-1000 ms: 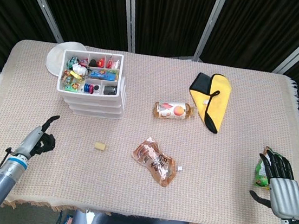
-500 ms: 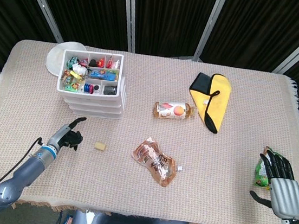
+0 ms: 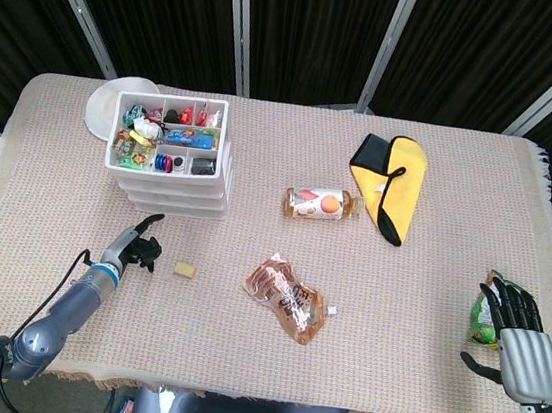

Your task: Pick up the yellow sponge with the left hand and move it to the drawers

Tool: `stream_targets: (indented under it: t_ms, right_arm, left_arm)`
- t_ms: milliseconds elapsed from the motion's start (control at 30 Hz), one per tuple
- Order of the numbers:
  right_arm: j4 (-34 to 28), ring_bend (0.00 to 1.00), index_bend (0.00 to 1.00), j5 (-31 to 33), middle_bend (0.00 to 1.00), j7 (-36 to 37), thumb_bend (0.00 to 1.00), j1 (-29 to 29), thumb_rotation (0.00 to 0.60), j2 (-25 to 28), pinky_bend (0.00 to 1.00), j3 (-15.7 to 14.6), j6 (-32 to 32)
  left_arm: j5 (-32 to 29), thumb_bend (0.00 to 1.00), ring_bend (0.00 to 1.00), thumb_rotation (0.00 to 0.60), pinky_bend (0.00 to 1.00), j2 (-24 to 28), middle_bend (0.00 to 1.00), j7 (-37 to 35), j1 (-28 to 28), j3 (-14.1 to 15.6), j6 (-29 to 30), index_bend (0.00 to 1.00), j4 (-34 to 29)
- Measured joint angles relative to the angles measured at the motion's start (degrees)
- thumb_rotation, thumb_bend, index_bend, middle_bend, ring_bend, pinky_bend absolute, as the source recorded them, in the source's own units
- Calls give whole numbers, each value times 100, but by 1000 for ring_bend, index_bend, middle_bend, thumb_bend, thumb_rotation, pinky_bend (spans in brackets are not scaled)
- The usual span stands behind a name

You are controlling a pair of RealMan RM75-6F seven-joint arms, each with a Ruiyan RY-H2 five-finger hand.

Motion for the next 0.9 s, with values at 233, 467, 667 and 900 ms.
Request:
stream_targets:
  t_ms: [233,467,667,900]
  right_arm:
    - [-4,0,82,-3,0,55,0,1,600,5,0,1,1]
    - [-6,0,82,-17,0,99,0,9,600,6,0,2,-1]
    - [-7,0,82,-22,0,144,0,7,600,14,0,-5,-1]
    - [-13,0,82,-29,0,181,0,5,600,20,0,-7,6]
  left_arm:
    - [-303,1000,876,600,664,-250,940,-93,-169,-103,-155,68,342]
    - [-570,1000,877,600,665,-430,940,-155,-334,-169,-419,68,605]
    - [-667,1000,877,600,665,-562,941,-208,-417,-219,-483,67,756]
    - [-741,1000,877,600,664,-757,941,-269,-496,-265,-520,68,983]
